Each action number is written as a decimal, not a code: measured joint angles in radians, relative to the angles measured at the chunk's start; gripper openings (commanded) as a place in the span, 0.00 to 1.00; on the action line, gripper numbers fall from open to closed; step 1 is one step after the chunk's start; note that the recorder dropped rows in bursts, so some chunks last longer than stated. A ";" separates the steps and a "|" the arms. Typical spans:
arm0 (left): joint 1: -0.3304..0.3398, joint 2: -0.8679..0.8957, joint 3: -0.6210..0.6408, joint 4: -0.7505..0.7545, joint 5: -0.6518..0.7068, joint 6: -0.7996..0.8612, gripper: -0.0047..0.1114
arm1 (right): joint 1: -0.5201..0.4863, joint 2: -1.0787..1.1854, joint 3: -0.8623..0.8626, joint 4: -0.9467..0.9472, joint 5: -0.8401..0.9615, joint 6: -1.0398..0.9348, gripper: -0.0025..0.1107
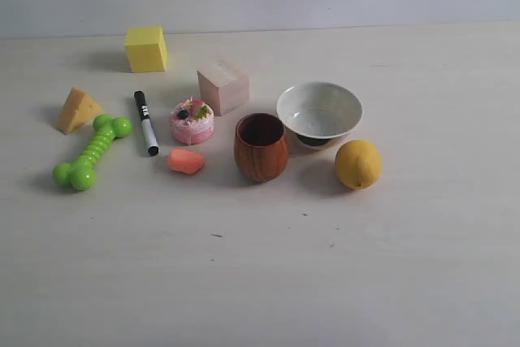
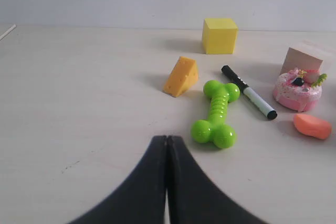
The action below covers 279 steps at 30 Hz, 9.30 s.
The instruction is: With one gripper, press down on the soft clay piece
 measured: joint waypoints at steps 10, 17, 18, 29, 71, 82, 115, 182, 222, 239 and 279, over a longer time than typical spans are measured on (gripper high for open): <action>0.000 0.000 0.000 0.000 0.000 0.000 0.04 | 0.000 0.000 0.000 0.000 0.000 0.000 0.02; 0.000 0.000 0.000 0.000 0.000 0.000 0.04 | 0.000 0.000 0.000 0.000 0.000 0.000 0.02; 0.000 0.000 0.000 0.000 0.000 0.000 0.04 | 0.000 0.000 0.000 0.000 0.000 0.000 0.02; 0.000 0.000 0.000 -0.001 0.000 0.000 0.04 | 0.000 0.000 0.000 -0.004 -0.219 0.000 0.02; 0.000 0.000 0.000 -0.005 0.000 0.000 0.04 | 0.000 0.086 -0.407 -0.231 -0.214 0.147 0.02; 0.000 0.000 0.000 -0.005 0.000 0.000 0.04 | 0.000 0.387 -0.669 0.052 0.044 -0.237 0.02; 0.000 0.000 0.000 -0.006 0.000 0.000 0.04 | 0.078 1.156 -0.994 0.745 0.347 -0.967 0.02; 0.000 0.000 0.000 -0.006 0.000 0.000 0.04 | 0.696 2.190 -1.812 0.180 0.524 -0.218 0.02; 0.000 0.000 0.000 -0.006 0.000 0.000 0.04 | 0.774 2.414 -1.953 0.088 0.595 -0.103 0.02; 0.000 0.000 0.000 -0.006 0.000 0.000 0.04 | 0.774 2.419 -1.953 0.090 0.589 -0.103 0.02; 0.000 0.000 0.000 -0.006 0.000 0.000 0.04 | 0.774 2.456 -1.974 0.100 0.607 -0.103 0.02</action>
